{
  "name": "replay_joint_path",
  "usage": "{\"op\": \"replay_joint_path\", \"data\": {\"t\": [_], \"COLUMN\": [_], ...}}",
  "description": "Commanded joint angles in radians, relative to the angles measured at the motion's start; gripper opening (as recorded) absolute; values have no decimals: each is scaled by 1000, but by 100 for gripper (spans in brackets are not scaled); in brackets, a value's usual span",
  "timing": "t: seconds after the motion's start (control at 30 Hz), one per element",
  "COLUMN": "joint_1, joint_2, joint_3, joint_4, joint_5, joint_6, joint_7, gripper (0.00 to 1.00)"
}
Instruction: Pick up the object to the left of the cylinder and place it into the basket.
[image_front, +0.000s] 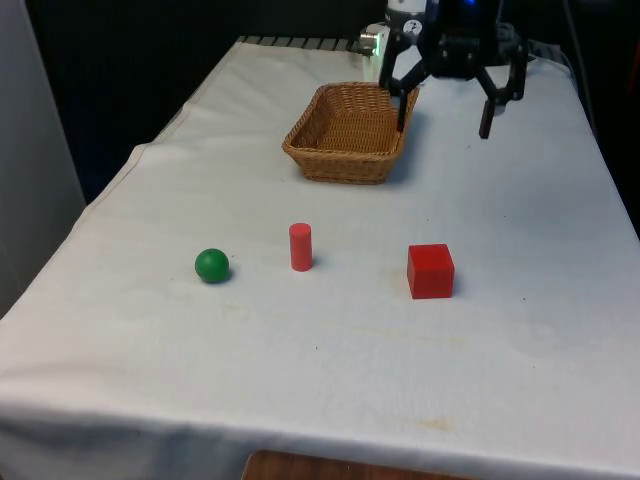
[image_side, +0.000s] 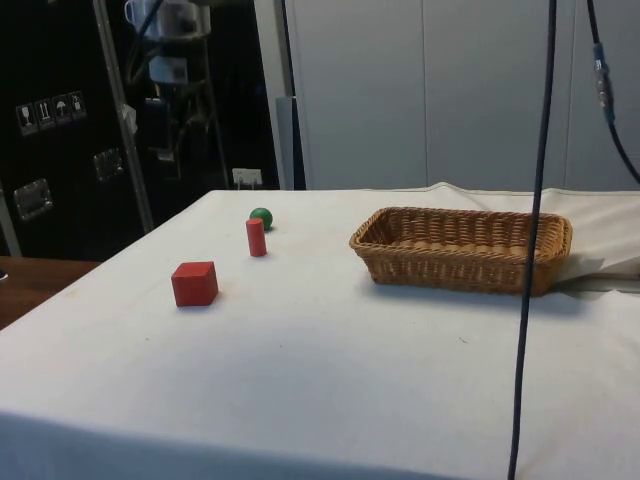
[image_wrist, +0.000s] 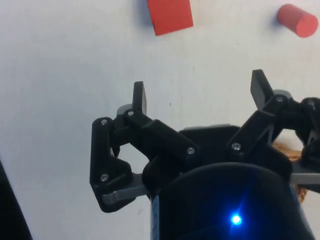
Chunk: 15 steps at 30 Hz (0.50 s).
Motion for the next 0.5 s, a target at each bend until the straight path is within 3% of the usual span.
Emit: {"op": "replay_joint_path", "data": {"t": [0.0,0.07,0.1,0.13,0.33,0.37,0.4,0.47], "joint_1": [-7,-8,0,-9,-12,-1,-12,-14], "joint_2": [8,18,16,23,60,58,65,85], "joint_3": [9,10,0,11,14,1,13,13], "joint_4": [4,7,4,8,26,23,29,40], "joint_5": [17,25,10,29,72,59,79,103], "joint_6": [14,24,19,28,36,33,35,30], "joint_7": [-16,-25,-12,-29,-70,-58,-77,-99], "gripper": [100,100,100,100,100,100,100,100]}}
